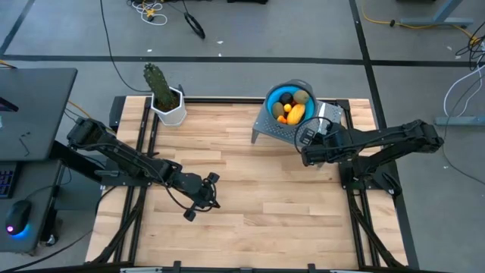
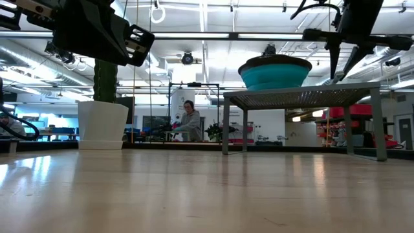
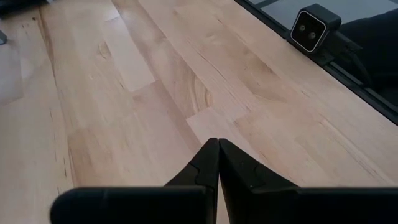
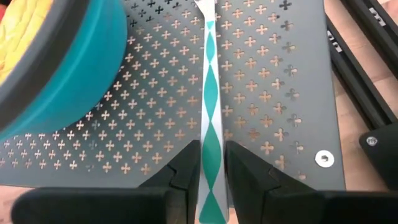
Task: Pick & Place Fruit
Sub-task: Put the green table knife on the shelf
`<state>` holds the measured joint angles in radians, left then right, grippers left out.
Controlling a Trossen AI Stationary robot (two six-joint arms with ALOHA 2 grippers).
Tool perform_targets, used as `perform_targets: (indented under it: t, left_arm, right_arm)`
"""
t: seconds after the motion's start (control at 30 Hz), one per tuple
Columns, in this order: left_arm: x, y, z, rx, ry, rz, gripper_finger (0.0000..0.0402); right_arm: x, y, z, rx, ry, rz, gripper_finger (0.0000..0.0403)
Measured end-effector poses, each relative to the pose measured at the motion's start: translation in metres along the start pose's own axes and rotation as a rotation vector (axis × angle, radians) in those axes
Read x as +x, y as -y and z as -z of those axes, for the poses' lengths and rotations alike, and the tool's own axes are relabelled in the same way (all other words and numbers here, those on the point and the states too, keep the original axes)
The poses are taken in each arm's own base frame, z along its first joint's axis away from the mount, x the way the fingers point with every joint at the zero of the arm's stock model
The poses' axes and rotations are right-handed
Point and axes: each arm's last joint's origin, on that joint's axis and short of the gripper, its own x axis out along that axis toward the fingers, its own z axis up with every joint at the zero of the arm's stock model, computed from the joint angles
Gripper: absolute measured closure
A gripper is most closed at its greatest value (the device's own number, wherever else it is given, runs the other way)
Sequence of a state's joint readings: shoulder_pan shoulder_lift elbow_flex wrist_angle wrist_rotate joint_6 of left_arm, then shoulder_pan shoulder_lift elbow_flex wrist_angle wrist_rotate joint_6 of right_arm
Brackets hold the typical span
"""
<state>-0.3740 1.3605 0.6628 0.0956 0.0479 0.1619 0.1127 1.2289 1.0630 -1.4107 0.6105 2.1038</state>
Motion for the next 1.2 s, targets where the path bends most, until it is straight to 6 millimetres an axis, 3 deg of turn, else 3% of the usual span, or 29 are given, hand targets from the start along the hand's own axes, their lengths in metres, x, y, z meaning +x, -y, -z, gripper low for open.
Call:
perform_targets:
  t: [0.43,0.87,1.2]
  left_arm:
    - [0.0,0.0,0.0,0.0,0.0,0.0,0.0384]
    - [0.0,0.0,0.0,0.0,0.0,0.0,0.0384]
    - [0.0,0.001,0.0,-0.001,-0.003,0.016,0.0384]
  right_arm:
    - [0.002,0.0,0.001,0.004,-0.003,-0.002,0.032]
    - [0.002,-0.006,0.003,-0.015,0.007,-0.074,0.0223]
    - [0.001,-0.008,0.007,-0.069,-0.04,-0.089,0.0214]
